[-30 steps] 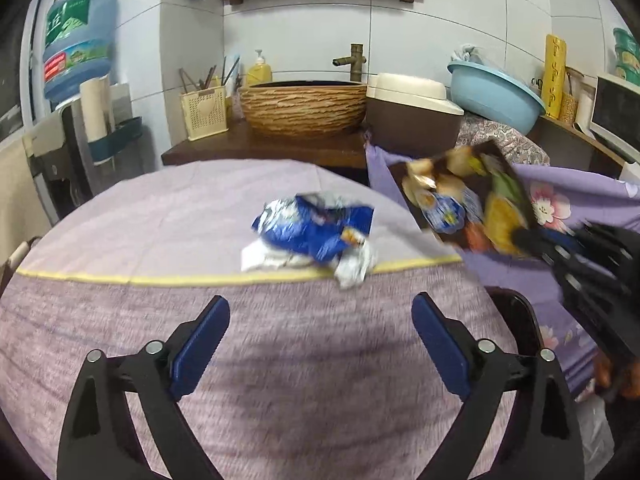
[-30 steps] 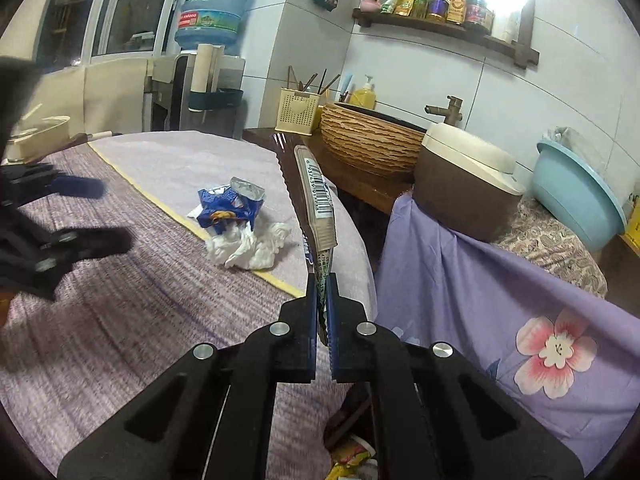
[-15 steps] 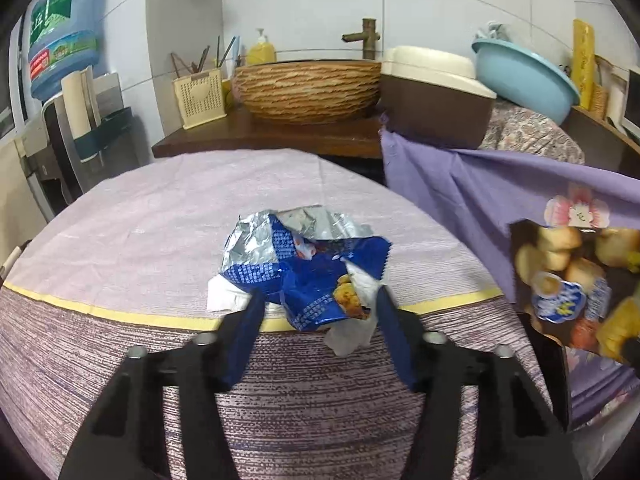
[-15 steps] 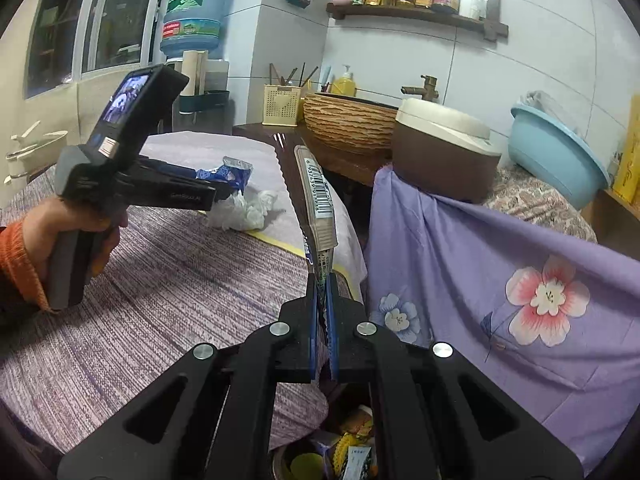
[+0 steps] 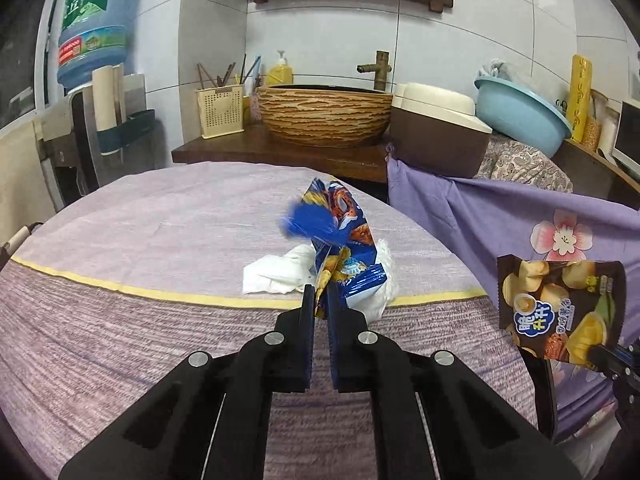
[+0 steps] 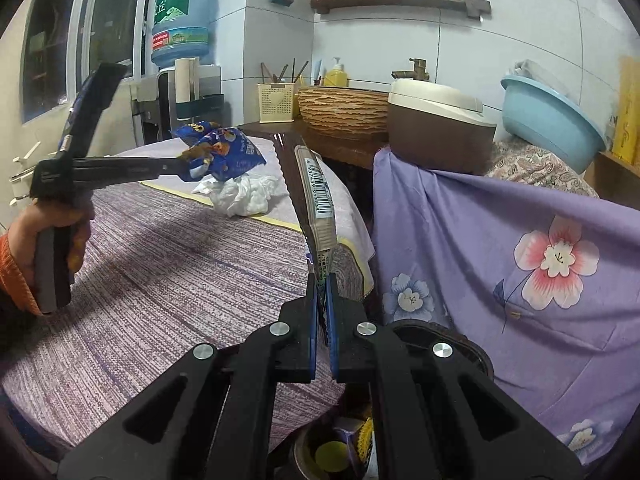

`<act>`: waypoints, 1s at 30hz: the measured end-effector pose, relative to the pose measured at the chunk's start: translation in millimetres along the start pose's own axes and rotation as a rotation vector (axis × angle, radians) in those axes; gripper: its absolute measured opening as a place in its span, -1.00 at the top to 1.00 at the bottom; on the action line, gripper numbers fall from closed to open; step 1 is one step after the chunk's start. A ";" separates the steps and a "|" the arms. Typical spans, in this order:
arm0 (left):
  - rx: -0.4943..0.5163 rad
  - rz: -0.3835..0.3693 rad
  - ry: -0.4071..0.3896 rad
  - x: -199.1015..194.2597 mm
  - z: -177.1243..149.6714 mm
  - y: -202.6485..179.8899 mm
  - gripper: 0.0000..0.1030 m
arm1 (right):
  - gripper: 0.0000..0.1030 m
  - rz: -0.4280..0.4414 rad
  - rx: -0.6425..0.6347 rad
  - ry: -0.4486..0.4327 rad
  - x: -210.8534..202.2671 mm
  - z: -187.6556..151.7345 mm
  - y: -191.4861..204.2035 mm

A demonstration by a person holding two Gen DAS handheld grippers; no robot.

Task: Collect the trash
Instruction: 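Grasp the blue crumpled wrapper with the left tool while the right tool holds its wrapper, then carry both wrappers over the black bin and open both tools to drop them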

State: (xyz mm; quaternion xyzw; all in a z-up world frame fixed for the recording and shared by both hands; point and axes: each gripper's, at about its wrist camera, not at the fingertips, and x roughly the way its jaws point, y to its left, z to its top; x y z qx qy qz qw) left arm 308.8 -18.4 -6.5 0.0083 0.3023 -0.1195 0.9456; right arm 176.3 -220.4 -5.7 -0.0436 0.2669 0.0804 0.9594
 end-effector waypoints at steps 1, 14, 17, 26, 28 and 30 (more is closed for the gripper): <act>-0.012 -0.007 -0.003 -4.4 -1.5 2.5 0.86 | 0.90 0.001 0.003 -0.001 -1.2 -1.1 0.5; -0.026 -0.085 -0.095 -97.7 -39.7 -15.3 0.86 | 0.90 -0.013 0.107 -0.008 -31.8 -31.6 -13.5; -0.009 -0.109 -0.124 -117.8 -47.7 -30.0 0.86 | 0.90 -0.030 0.143 -0.014 -44.0 -40.7 -22.8; 0.033 -0.254 -0.125 -133.7 -66.5 -91.3 0.86 | 0.90 -0.121 0.216 0.034 -63.1 -77.7 -53.6; 0.041 -0.298 -0.114 -128.0 -67.2 -109.9 0.86 | 0.90 -0.146 0.220 0.060 -59.7 -88.8 -59.8; 0.059 -0.324 -0.107 -122.6 -68.3 -125.1 0.86 | 0.90 -0.155 0.235 0.089 -53.4 -97.6 -66.9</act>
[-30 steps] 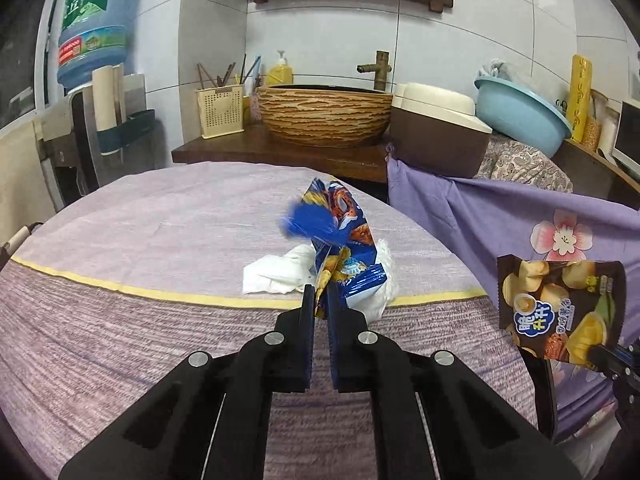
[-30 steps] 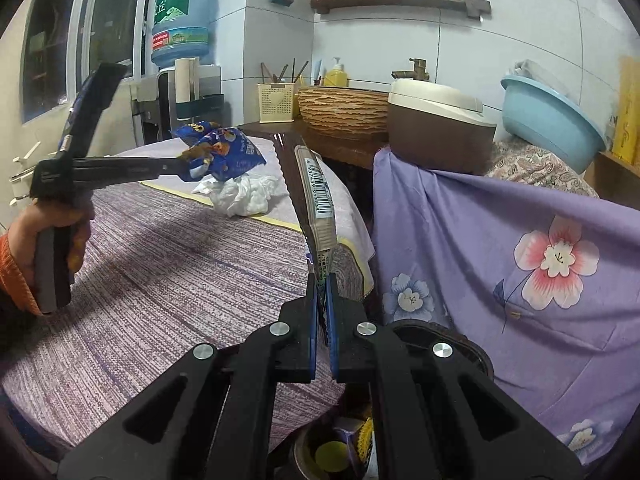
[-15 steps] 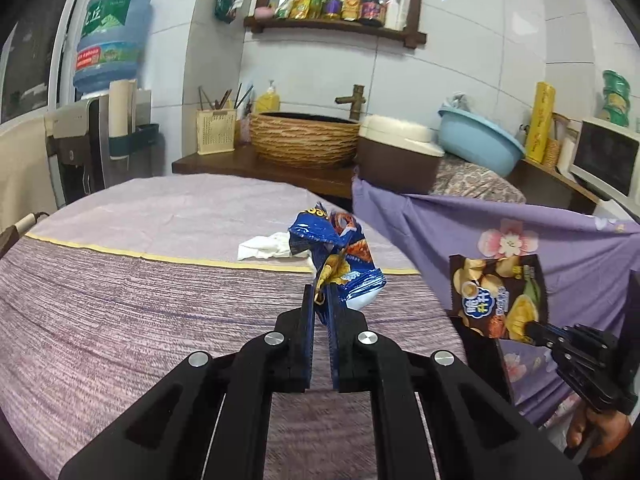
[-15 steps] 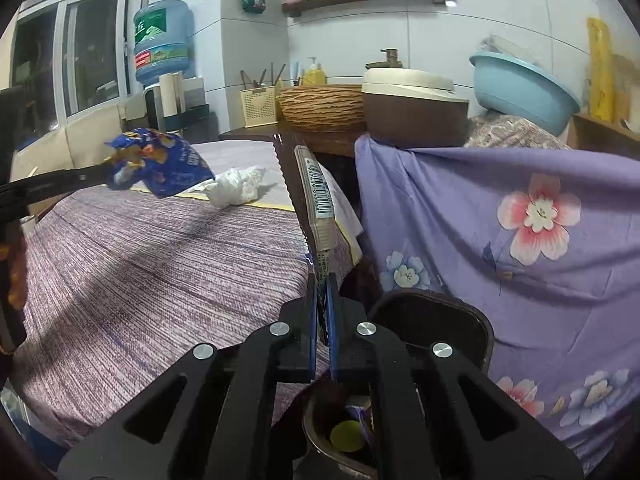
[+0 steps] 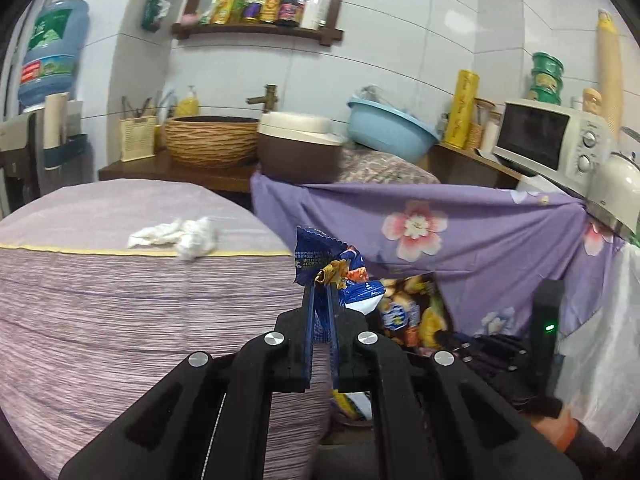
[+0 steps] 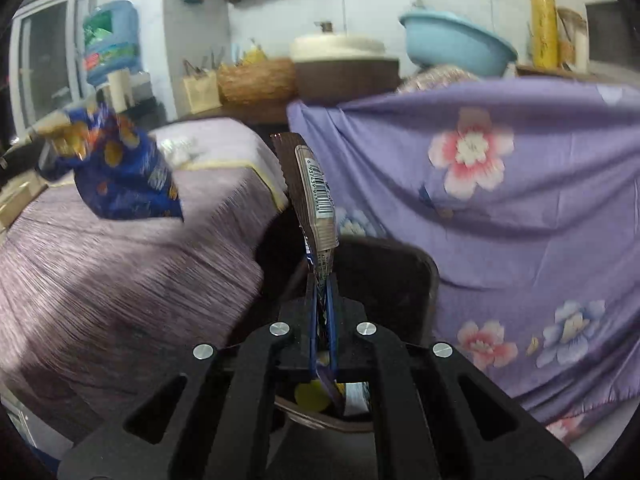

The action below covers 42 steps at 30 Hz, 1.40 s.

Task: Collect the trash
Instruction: 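Carry both wrappers over the black bin and open both tools to drop them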

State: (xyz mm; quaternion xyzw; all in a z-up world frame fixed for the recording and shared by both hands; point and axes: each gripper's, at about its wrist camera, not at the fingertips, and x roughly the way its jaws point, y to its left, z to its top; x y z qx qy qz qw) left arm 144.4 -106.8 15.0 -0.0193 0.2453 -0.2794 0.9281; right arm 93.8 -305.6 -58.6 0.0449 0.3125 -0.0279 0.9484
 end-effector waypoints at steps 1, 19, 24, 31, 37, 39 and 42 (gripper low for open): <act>0.009 -0.013 0.005 6.4 -0.1 -6.9 0.86 | 0.90 -0.010 0.010 0.019 6.2 -5.3 -5.4; 0.075 -0.041 0.224 104.4 -54.1 -53.0 0.86 | -0.06 -0.093 0.118 0.202 82.7 -59.9 -55.6; 0.098 -0.042 0.254 117.4 -60.1 -55.8 0.86 | -0.17 -0.103 0.123 0.176 68.6 -56.9 -60.7; 0.138 -0.051 0.272 134.3 -61.5 -66.8 0.86 | -0.29 -0.159 0.121 0.162 45.1 -56.2 -71.0; 0.159 -0.054 0.324 159.1 -72.8 -75.8 0.86 | -0.33 -0.194 0.128 0.147 28.9 -56.1 -81.9; 0.169 -0.053 0.339 166.0 -76.9 -79.4 0.86 | -0.34 -0.207 0.135 0.139 23.9 -55.6 -86.6; 0.188 -0.051 0.357 174.6 -82.7 -85.3 0.86 | -0.35 -0.216 0.147 0.133 19.4 -54.7 -91.5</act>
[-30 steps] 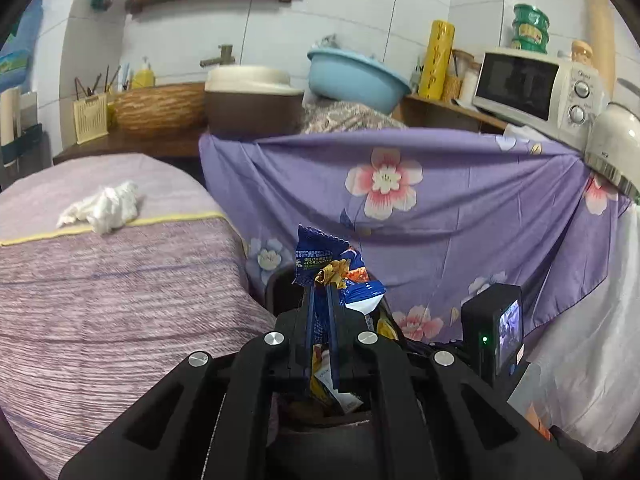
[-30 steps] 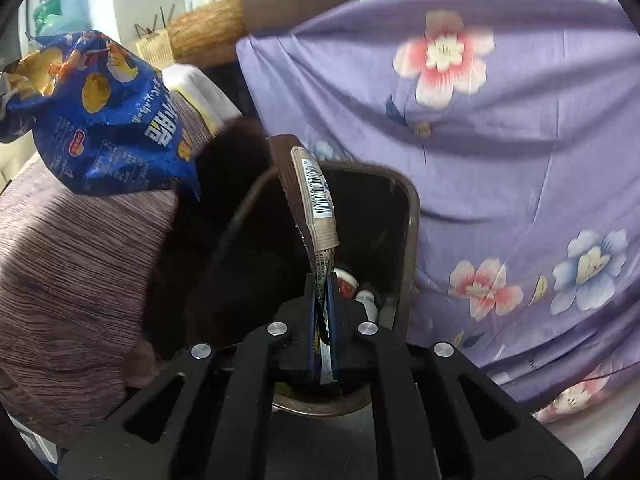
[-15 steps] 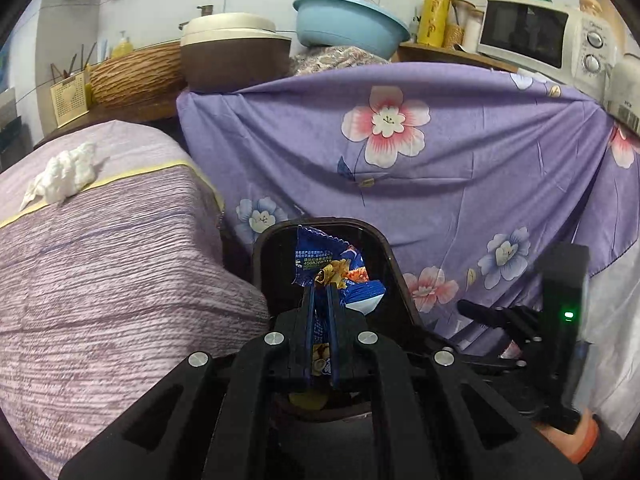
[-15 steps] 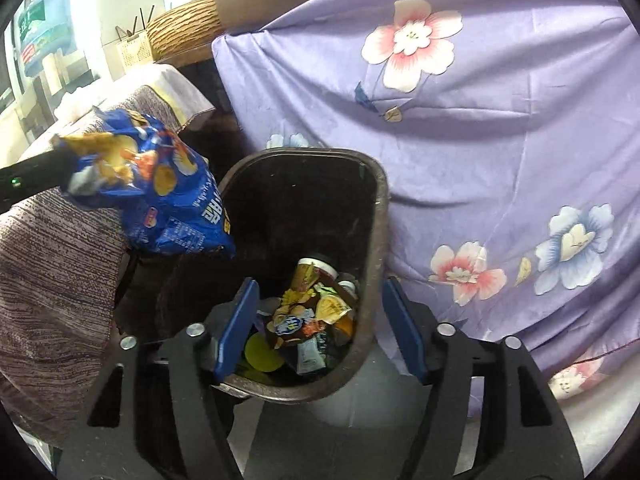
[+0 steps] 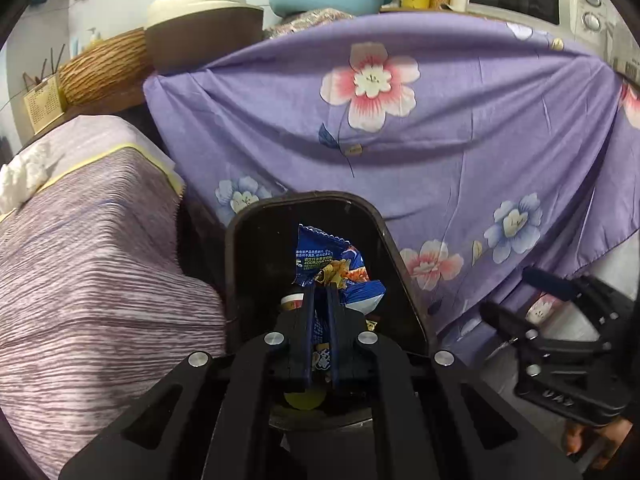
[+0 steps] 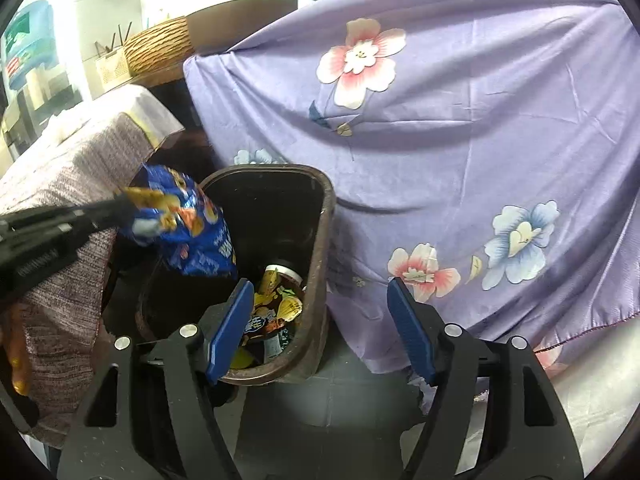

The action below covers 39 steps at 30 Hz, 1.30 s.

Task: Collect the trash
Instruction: 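Carry both wrappers over the black bin and open both tools to drop them, then withdraw both open tools from the bin toward the white tissues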

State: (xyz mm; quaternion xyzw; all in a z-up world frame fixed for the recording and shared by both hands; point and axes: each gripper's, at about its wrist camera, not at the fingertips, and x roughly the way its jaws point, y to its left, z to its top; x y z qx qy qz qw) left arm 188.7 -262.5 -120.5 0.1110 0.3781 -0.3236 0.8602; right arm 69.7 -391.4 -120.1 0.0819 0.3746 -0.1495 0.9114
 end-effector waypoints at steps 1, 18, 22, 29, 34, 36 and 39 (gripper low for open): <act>0.005 0.001 0.004 2.5 -0.2 -1.4 0.86 | -0.35 -0.006 0.004 -0.002 -0.9 0.5 -2.0; 0.043 0.028 0.046 23.1 -13.4 -8.4 -0.32 | -0.49 -0.044 0.045 -0.003 -4.6 1.5 -16.4; 0.041 0.023 0.046 15.4 -12.9 -9.1 -0.42 | -0.54 -0.049 0.049 -0.009 -5.4 3.0 -18.1; 0.005 0.006 -0.036 -28.8 -9.8 -7.1 -0.73 | -0.58 -0.047 0.046 -0.012 -5.8 5.7 -15.0; 0.006 -0.009 -0.119 -74.6 -2.0 -8.1 -0.89 | -0.59 -0.014 0.053 -0.014 -6.7 10.5 -7.9; 0.013 -0.009 -0.139 -89.9 0.7 -8.6 -0.89 | -0.59 -0.003 0.045 -0.019 -8.5 13.3 -2.7; 0.018 -0.003 -0.162 -112.7 2.6 -4.4 -0.89 | -0.59 0.020 0.029 -0.031 -12.5 19.0 7.4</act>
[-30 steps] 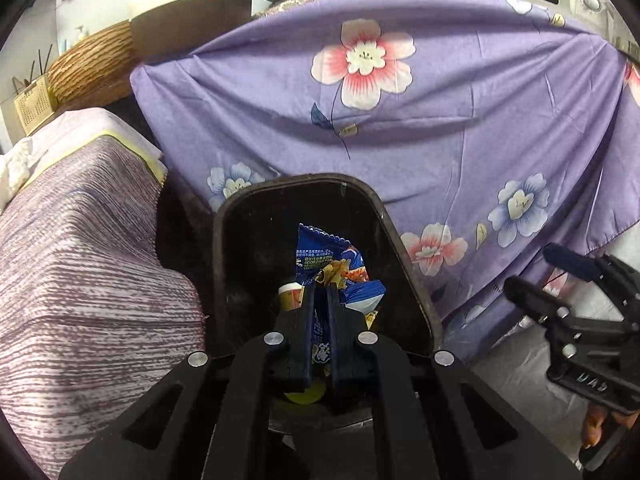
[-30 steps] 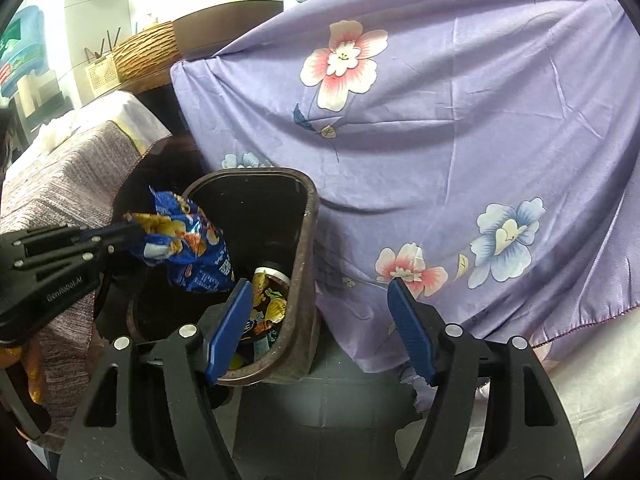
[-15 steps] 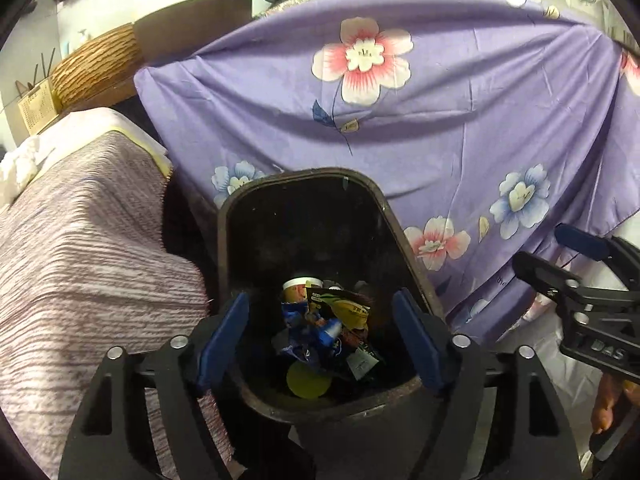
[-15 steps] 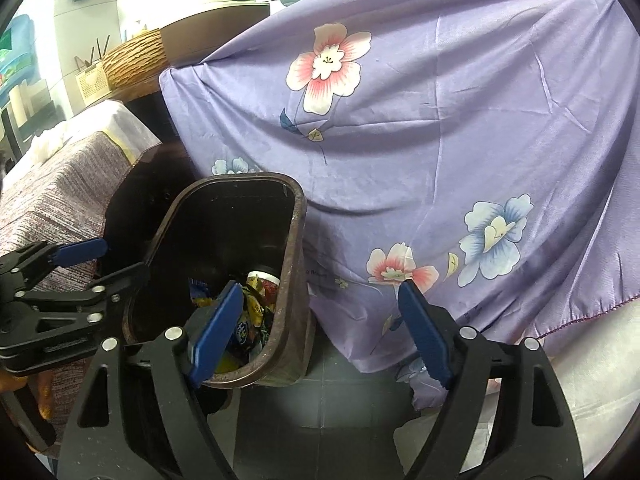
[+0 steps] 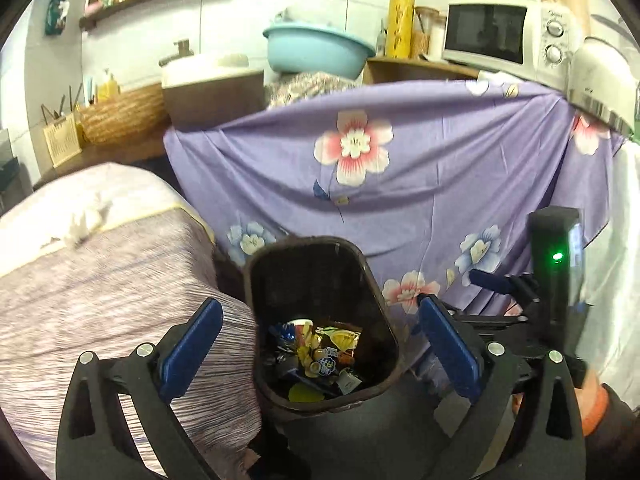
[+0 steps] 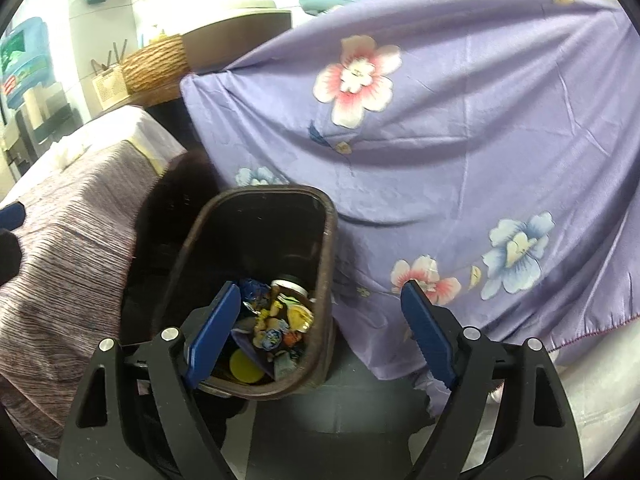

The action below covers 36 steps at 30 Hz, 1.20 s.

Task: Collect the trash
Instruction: 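Withdraw both open tools from the bin toward the white tissues, then grasp a white tissue with the right tool while the left tool grasps the other tissue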

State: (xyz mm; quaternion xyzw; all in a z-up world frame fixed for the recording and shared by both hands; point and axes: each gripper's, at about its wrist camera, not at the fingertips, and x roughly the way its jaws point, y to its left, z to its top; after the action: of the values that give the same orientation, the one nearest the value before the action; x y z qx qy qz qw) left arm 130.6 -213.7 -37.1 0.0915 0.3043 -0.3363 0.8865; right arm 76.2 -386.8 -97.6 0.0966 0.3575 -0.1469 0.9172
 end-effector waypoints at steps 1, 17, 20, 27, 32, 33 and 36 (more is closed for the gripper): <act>0.000 0.001 -0.007 -6.8 1.0 2.9 -0.89 | -0.59 0.015 -0.003 -0.004 -1.7 2.5 4.4; -0.075 0.238 -0.014 -66.2 -2.2 111.8 -0.89 | -0.60 0.243 -0.163 -0.084 -25.2 45.6 103.4; -0.083 0.302 -0.002 -73.1 -7.8 136.9 -0.89 | -0.60 0.302 -0.193 -0.088 -26.6 56.9 124.9; -0.104 0.421 0.042 -85.6 -18.5 193.2 -0.89 | -0.60 0.435 -0.286 -0.108 -27.3 84.6 180.4; -0.143 0.459 0.084 -84.1 -22.5 230.6 -0.89 | -0.60 0.494 -0.385 -0.102 -15.0 104.7 228.6; -0.150 0.458 0.091 -83.8 -23.5 235.2 -0.89 | -0.60 0.504 -0.405 -0.095 -10.0 108.8 238.6; -0.179 0.446 0.111 -78.2 -24.7 250.8 -0.89 | -0.60 0.554 -0.443 -0.035 10.8 121.2 270.2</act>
State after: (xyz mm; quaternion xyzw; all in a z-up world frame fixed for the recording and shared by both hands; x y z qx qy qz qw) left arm 236.2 27.5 -20.5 0.0956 0.3534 -0.0985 0.9253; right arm 251.4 -169.7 2.5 -0.0137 0.3250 0.1868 0.9270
